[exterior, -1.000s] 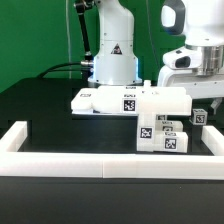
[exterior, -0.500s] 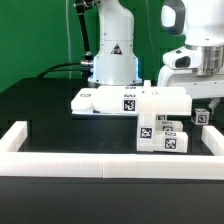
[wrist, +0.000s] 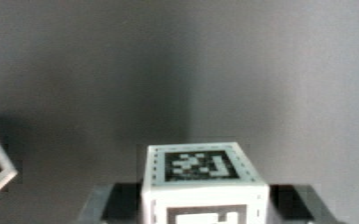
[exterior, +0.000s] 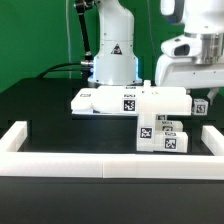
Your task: Assemble chair
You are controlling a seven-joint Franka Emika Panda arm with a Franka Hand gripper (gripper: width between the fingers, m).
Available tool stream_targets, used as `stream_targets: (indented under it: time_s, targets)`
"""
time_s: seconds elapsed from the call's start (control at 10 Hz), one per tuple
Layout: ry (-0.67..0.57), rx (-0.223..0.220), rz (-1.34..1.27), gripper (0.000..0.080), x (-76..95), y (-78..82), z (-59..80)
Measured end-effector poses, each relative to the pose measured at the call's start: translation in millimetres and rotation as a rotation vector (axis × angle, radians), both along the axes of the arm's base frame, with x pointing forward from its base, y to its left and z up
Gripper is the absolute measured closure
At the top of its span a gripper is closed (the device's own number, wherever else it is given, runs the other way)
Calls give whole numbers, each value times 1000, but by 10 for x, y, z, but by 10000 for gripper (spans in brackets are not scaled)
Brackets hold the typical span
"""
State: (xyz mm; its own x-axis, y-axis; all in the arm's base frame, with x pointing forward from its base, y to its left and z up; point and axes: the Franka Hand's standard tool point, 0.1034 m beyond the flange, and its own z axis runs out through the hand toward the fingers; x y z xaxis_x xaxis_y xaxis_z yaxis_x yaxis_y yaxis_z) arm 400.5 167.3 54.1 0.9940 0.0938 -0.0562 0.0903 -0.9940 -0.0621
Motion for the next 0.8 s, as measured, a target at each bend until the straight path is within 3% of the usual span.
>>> stream_targets:
  time_s: [0.3, 0.5, 0.6, 0.8]
  targets:
    - [-13, -7, 27, 511, 88, -139, 408]
    - [-17, -4, 58, 511, 181, -322, 616]
    - [-26, -2, 73, 511, 244, -436, 699]
    - [-34, 10, 116, 511, 326, -664, 708]
